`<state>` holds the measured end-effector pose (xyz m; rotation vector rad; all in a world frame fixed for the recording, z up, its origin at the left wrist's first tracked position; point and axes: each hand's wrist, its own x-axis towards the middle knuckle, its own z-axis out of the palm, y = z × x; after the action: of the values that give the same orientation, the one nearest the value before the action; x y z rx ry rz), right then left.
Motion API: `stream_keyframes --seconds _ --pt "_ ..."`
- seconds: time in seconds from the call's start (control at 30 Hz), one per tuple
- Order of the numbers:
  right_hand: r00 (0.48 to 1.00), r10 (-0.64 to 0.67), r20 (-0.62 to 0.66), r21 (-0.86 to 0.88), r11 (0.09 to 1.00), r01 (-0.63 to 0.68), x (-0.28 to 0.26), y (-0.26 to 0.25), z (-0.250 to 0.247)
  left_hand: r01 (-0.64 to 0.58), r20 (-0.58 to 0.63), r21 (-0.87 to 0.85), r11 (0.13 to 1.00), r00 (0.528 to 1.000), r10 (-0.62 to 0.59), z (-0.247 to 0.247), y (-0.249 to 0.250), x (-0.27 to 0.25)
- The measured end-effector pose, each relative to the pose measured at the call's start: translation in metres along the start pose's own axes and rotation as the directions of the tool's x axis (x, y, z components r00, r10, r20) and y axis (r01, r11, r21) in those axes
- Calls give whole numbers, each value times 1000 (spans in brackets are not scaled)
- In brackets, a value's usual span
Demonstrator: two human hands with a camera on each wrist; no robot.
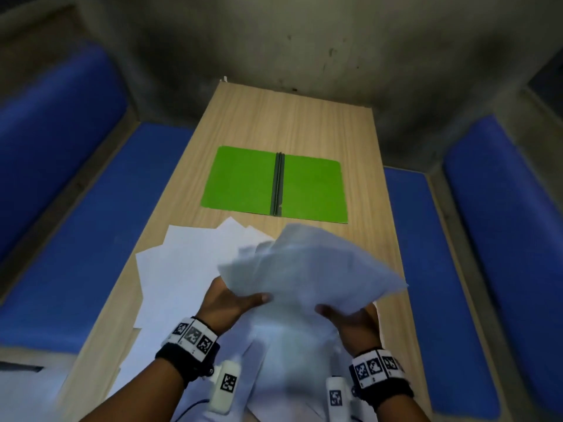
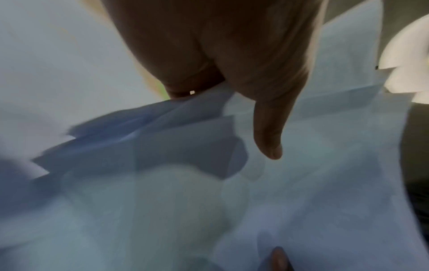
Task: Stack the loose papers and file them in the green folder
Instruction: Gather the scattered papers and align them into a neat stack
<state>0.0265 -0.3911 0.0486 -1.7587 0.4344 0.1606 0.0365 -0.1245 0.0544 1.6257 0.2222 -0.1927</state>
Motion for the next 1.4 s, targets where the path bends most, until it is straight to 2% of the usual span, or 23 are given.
stream_keyframes --seconds 0.1,0.2,0.27,0.3,0.33,0.43,0.5,0.53,0.6,0.63,0.7,0.8,0.87,0.97,1.03,1.17,1.4 --pt "999 39 -30 -47 998 -41 7 6 5 25 2 52 998 1000 -25 7 -6 1" --pt "998 -48 -39 -9 999 48 5 -8 8 -54 9 108 993 999 53 15 6 -1" --pt "991 -136 -21 55 989 136 0 -17 6 -67 -44 82 994 997 70 13 13 -1" --pt "987 -157 -16 31 987 158 -2 -18 5 -60 -47 65 996 997 63 11 15 0" --pt "987 -163 0 22 986 163 -4 -16 4 -46 -23 67 997 999 47 8 14 1" --pt "996 -70 60 43 997 68 -7 -4 2 -41 78 -18 999 996 43 5 9 -2" --pt "992 -121 32 86 989 118 -3 -4 -2 -96 13 -38 995 995 96 5 11 -3" --pt "982 -187 -17 190 964 187 -1 -6 -4 -168 -22 -20 986 986 167 5 16 -5" --pt "953 -273 -129 455 838 302 -5 -23 -4 -272 -116 -42 961 957 265 11 31 -11" --pt "938 -303 -169 526 777 346 -7 -31 -3 -316 -150 -74 946 941 303 15 38 -15" --pt "930 -288 -229 584 723 368 -11 -48 0 -386 -212 -109 916 909 358 24 49 -18" --pt "915 -221 -337 511 774 374 -15 -66 7 -392 -263 -124 912 899 350 33 54 -17" --pt "892 -249 -377 387 833 396 -17 -74 12 -374 -284 -114 921 900 330 36 56 -16" --pt "877 -319 -360 188 896 403 -18 -75 18 -349 -351 -69 935 885 305 40 57 -15" --pt "884 -348 -313 113 911 398 -19 -73 19 -332 -387 -41 943 875 291 42 59 -14" --pt "899 -331 -288 116 919 376 -17 -65 16 -288 -406 -1 958 875 263 39 54 -10" --pt "908 -217 -358 227 923 310 -12 -50 8 -298 -358 -51 953 896 261 35 47 -11"
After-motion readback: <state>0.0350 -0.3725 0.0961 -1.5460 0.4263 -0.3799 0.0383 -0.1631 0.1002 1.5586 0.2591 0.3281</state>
